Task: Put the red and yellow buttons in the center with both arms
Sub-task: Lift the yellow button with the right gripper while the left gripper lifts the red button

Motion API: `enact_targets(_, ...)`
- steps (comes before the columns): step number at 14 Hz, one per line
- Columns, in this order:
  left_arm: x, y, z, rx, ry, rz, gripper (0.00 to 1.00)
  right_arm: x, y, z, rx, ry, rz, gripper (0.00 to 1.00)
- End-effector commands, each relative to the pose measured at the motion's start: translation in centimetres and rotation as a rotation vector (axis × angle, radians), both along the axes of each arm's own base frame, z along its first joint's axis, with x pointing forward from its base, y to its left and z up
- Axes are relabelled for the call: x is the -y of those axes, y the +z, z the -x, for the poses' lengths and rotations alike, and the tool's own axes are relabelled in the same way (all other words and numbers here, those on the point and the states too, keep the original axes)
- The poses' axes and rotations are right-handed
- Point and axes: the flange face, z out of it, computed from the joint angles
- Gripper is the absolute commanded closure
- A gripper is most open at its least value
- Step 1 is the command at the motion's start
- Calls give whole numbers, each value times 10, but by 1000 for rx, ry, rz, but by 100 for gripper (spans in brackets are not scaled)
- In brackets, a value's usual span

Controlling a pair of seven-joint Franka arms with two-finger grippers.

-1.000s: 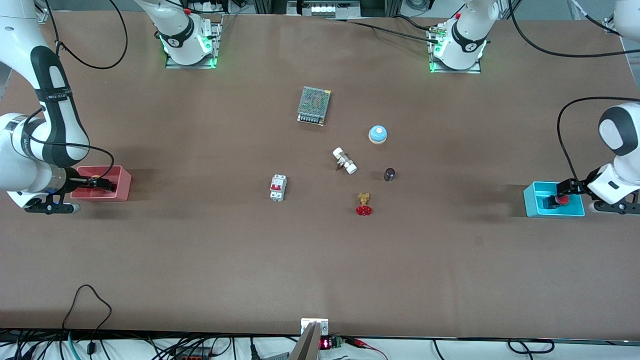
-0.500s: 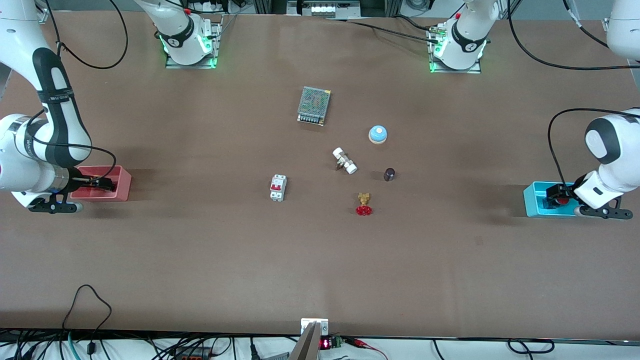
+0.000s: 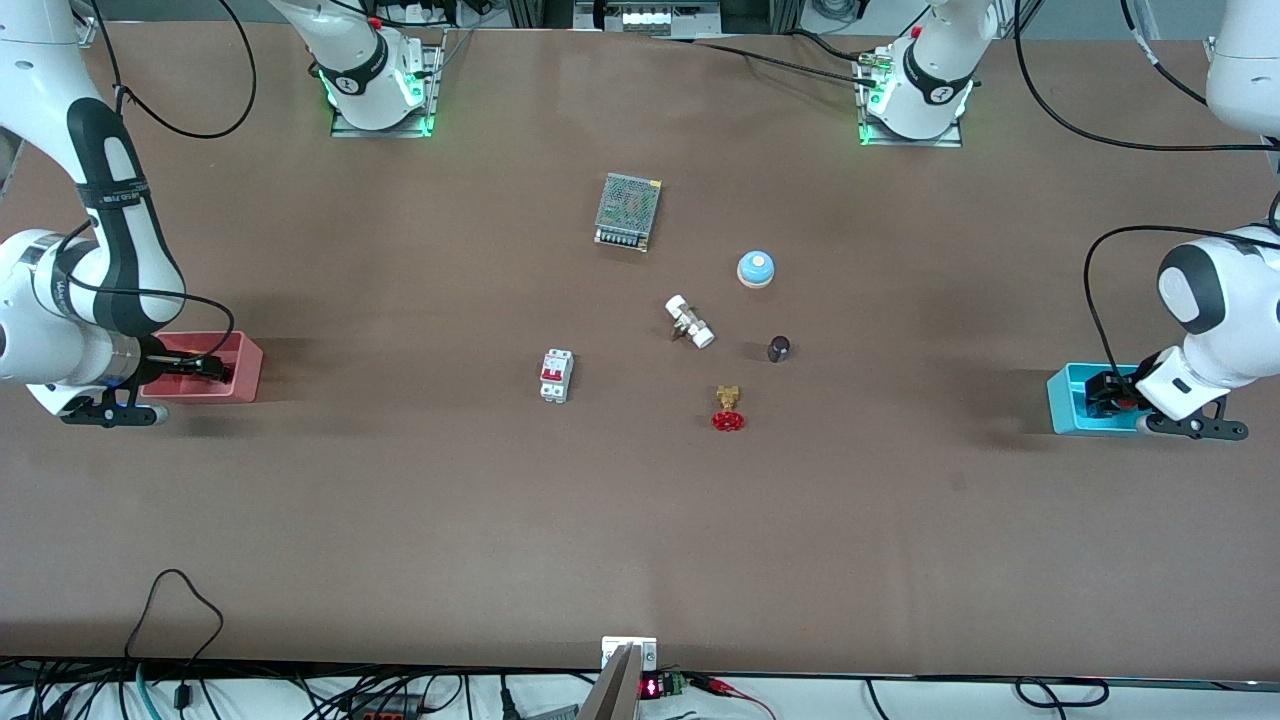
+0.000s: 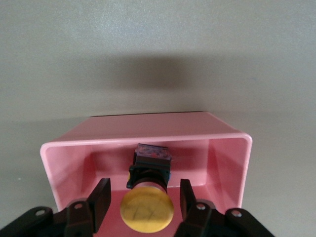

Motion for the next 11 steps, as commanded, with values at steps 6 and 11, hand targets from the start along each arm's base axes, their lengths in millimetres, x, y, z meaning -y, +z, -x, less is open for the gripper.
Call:
enact_targets(6, -1, -8, 4, 0, -25, 2, 39, 3, -2, 5, -30, 68, -9, 74)
enact_targets(11, -1, -5, 1, 7, -29, -1, 45, 2, 21, 2, -18, 92, -10, 81)
